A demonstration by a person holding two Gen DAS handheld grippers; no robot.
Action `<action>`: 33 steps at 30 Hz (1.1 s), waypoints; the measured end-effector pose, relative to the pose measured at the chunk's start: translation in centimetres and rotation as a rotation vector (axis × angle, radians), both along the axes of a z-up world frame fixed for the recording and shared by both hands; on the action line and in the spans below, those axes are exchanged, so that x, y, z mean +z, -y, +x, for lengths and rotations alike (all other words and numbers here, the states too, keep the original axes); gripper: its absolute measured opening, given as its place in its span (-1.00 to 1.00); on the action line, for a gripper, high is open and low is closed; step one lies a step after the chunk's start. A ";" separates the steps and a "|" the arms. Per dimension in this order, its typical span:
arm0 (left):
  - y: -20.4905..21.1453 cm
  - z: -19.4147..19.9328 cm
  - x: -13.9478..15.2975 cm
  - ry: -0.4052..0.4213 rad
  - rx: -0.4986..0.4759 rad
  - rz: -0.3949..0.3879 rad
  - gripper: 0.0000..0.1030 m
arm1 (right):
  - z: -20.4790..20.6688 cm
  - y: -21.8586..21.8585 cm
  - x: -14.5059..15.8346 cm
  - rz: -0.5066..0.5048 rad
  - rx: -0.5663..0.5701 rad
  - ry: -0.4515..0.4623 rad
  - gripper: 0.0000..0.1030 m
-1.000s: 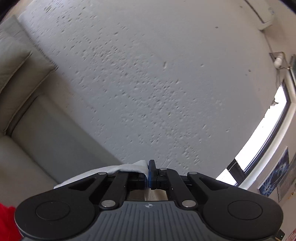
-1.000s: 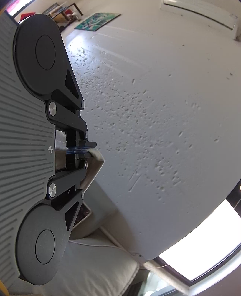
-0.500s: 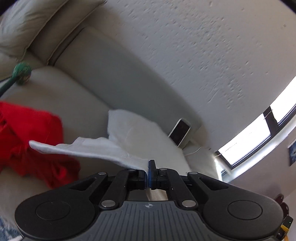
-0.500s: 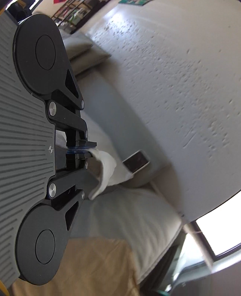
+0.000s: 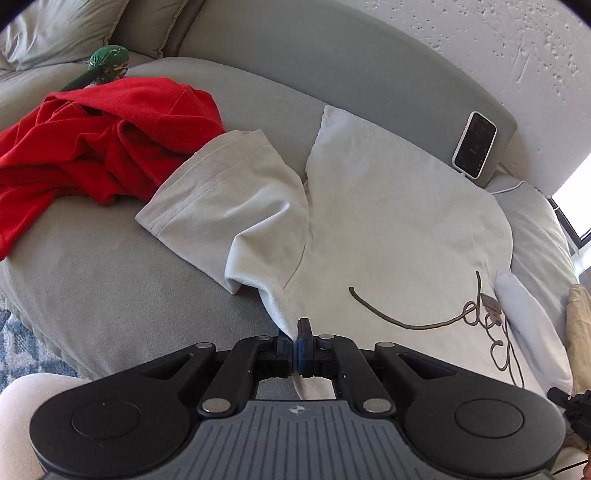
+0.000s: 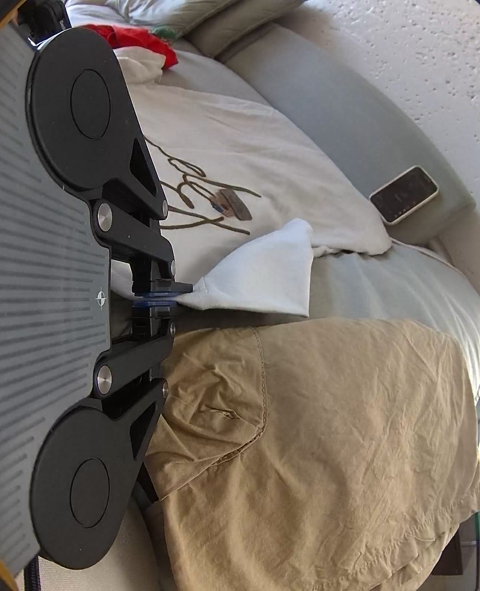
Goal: Fold clothes
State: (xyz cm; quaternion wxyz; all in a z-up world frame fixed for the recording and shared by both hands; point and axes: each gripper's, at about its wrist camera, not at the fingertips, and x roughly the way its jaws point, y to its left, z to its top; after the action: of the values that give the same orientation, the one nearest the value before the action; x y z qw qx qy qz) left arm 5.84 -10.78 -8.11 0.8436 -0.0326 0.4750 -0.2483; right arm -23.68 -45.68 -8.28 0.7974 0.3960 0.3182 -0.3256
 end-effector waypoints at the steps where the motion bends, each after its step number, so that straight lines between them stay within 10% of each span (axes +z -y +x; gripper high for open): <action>1: 0.3 -0.2 -0.1 0.006 0.002 0.022 -0.87 | 0.1 0.0 0.0 0.001 0.006 -0.005 -0.93; 4: 0.5 -1.3 0.1 0.012 0.017 0.059 -0.22 | 0.2 -0.3 -0.1 0.052 0.028 -0.019 -0.73; 6: 0.5 -2.3 0.3 0.001 0.015 0.043 -0.10 | -0.3 -0.8 -0.5 0.095 0.038 -0.004 -0.05; 24: 3.6 -6.8 -2.5 -0.029 0.018 0.000 0.12 | -0.7 -6.5 -4.4 0.264 0.147 0.169 -0.06; 27: 4.7 -7.7 -2.2 0.061 -0.040 0.106 -0.17 | 0.5 -7.2 -4.3 0.192 0.163 0.141 -0.48; 30: 4.6 -8.4 -1.8 0.119 -0.081 0.141 -0.97 | 1.1 -7.2 -3.9 0.161 0.162 0.123 -0.83; 33: 4.4 -8.4 -1.8 0.113 -0.111 0.170 -1.00 | 0.7 -7.8 -2.7 0.112 0.190 0.076 -0.84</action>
State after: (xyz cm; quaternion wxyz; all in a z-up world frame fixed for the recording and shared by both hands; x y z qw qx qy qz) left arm -2.59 -15.15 -9.86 0.8537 0.0793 0.4472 -0.2549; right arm -22.96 -37.93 -10.99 0.8129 0.4198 0.3416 -0.2151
